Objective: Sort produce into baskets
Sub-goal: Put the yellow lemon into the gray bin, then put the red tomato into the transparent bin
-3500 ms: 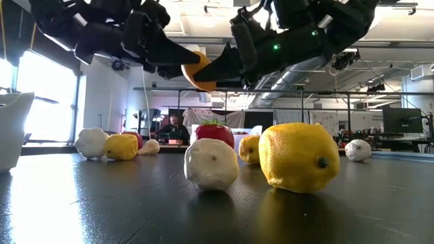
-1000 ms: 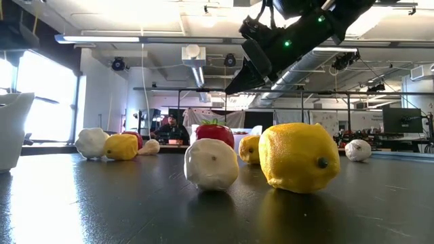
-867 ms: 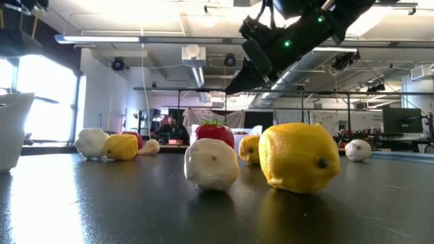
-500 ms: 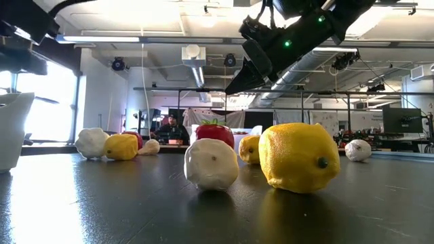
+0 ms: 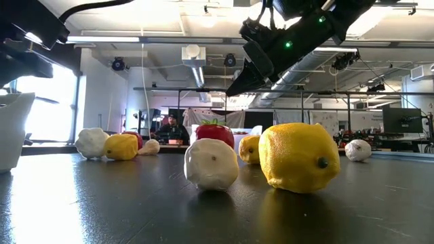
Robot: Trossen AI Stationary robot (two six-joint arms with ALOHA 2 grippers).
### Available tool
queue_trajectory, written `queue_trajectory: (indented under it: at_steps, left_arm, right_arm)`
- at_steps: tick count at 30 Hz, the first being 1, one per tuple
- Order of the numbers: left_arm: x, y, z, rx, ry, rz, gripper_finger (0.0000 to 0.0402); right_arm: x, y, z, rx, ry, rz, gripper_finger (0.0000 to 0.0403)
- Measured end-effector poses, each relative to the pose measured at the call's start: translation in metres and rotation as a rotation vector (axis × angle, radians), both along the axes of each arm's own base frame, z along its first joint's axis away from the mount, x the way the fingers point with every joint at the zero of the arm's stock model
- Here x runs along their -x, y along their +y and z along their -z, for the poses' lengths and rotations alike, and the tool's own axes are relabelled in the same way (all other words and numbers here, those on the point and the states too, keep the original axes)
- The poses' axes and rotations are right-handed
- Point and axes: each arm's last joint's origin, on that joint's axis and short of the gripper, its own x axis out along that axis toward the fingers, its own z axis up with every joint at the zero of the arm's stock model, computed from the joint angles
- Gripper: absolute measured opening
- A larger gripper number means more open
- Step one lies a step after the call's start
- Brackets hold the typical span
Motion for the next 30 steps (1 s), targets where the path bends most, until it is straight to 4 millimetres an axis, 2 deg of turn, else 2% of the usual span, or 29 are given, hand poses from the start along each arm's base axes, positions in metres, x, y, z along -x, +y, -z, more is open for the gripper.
queue_trajectory:
  at_steps: [7,13,17,22,26,30]
  left_arm:
    - [0.000,0.001,-0.006,0.027,-0.014,0.060,0.0234]
    - [-0.001,0.006,-0.034,0.088,-0.124,0.077,0.0187]
    - [0.004,0.022,-0.050,0.109,-0.204,0.044,0.0144]
    - [0.007,0.047,-0.061,0.076,-0.399,0.034,0.0089]
    - [0.004,0.067,-0.062,0.101,-0.585,0.032,0.0047]
    - [0.000,0.086,-0.054,0.092,-0.718,0.031,0.0012]
  right_arm:
    - [0.000,0.000,0.000,0.001,0.003,-0.001,0.0000]
    - [0.003,0.000,0.004,0.015,0.058,-0.025,0.0000]
    - [0.003,0.000,0.005,0.020,0.071,-0.028,0.0000]
    - [0.004,-0.002,0.006,0.036,0.087,-0.031,0.0000]
    - [0.004,-0.007,0.006,0.032,0.092,-0.013,0.0000]
    - [0.004,-0.012,0.006,0.001,0.084,0.022,0.0000]
